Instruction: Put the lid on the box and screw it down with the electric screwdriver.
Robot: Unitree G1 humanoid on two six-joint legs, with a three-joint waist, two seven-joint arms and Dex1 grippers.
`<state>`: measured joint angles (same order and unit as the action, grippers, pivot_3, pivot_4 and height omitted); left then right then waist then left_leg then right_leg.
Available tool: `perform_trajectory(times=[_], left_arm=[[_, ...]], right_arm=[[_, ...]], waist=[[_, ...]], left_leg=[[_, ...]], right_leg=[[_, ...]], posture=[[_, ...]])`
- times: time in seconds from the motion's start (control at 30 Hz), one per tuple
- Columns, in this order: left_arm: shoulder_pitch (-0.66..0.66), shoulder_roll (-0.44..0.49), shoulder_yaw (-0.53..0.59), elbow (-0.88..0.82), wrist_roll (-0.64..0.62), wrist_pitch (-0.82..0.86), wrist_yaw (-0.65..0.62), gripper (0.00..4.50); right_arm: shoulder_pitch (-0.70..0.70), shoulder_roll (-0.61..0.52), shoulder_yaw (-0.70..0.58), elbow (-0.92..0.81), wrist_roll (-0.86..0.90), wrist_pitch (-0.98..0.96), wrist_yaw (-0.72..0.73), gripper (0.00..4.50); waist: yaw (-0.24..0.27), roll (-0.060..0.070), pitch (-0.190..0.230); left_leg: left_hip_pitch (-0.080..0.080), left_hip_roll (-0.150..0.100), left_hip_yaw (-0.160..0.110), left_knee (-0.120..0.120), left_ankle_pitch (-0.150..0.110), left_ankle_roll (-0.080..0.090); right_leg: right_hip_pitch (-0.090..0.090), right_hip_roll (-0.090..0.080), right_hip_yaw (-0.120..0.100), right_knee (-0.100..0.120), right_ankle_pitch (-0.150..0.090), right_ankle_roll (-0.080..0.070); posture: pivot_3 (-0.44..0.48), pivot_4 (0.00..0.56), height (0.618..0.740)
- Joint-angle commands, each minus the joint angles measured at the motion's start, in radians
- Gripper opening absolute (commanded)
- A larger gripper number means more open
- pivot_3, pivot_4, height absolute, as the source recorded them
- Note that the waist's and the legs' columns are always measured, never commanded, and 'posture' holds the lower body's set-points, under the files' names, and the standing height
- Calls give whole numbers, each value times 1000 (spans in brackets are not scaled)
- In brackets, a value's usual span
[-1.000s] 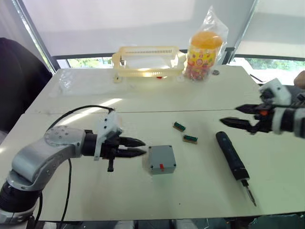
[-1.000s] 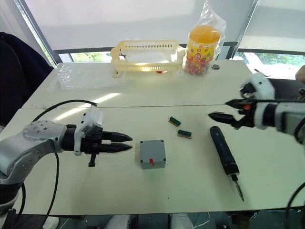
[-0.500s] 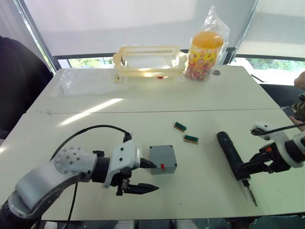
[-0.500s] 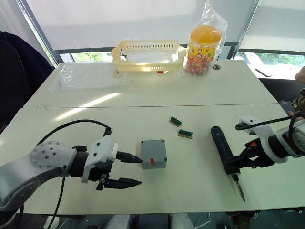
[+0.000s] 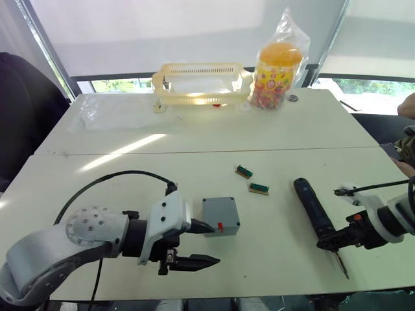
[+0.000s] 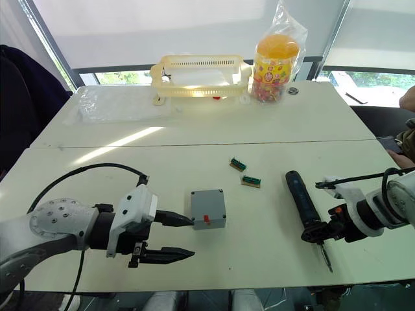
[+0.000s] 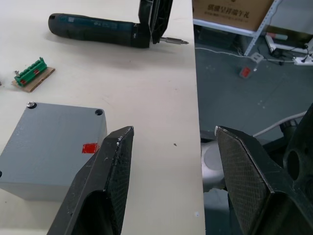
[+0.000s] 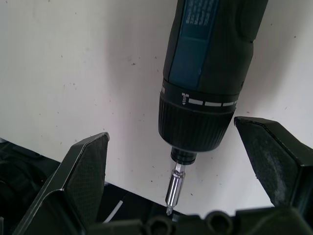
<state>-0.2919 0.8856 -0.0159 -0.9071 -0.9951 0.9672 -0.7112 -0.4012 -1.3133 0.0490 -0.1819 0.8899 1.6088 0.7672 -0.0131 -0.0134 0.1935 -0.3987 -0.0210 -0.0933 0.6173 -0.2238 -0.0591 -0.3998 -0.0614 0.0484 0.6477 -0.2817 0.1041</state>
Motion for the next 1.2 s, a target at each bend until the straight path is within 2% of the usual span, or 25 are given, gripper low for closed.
perform_trajectory(times=[0.03, 0.37, 0.63, 0.83, 0.87, 0.97, 1.07, 1.2], left_arm=[[-22, 6, 5, -19, -15, -6, 25, 2710], [-15, 4, -5, -31, -43, -1, 81, 2710], [-18, 7, -5, -32, -61, -2, 110, 2710], [-26, 5, -16, -14, -34, -12, 105, 2764], [-29, 2, -20, -9, -28, -13, 103, 2764], [-35, 6, -25, 13, -2, -23, 85, 2764], [-33, 29, -22, 60, 47, -53, 28, 2764], [-48, 38, -20, 188, 117, -122, -75, 2764]], right_arm=[[-18, 14, -5, 18, 63, 6, -62, 4500], [-78, 92, 32, 106, 83, 6, -226, 4500], [-45, 88, 49, 81, 103, 6, -263, 4500], [6, 89, 55, 17, 75, 6, -271, 1903], [8, 95, 56, 15, 65, 6, -274, 1772], [10, 121, 31, 38, 57, 6, -302, 1772], [4, 163, -51, 79, 57, 6, -358, 1772], [-34, 232, -220, 127, 93, 6, -474, 1772]], waist=[[0, 0, 0], [-1, -1, 0], [0, -3, -1], [1, -3, -2], [1, -4, -2], [1, -8, -4], [0, -14, -7], [-9, -16, -7]], left_leg=[[0, 0, 0, 0, 0, 0], [1, 0, 1, 0, 0, 0], [1, 0, 1, 2, 0, 0], [1, 0, 1, 2, -1, 1], [1, 0, 1, 2, -1, 1], [2, 0, 1, 2, -1, 2], [4, 0, 1, 2, -1, 2], [7, 1, 4, 3, -1, 2]], right_leg=[[0, 0, 0, 0, 0, 0], [0, 0, 1, 0, 0, 0], [2, 0, 1, 0, -1, -1], [2, 1, 1, 0, -1, -2], [2, 1, 1, 0, -1, -2], [3, 1, 1, 0, -1, -2], [5, 1, 1, -1, -1, -2], [7, 2, 3, -2, 0, -5]], posture=[[0, 150, 740], [0, 150, 740], [0, 150, 740], [0, 150, 740], [0, 150, 740], [0, 150, 740], [0, 150, 740], [0, 150, 740]])
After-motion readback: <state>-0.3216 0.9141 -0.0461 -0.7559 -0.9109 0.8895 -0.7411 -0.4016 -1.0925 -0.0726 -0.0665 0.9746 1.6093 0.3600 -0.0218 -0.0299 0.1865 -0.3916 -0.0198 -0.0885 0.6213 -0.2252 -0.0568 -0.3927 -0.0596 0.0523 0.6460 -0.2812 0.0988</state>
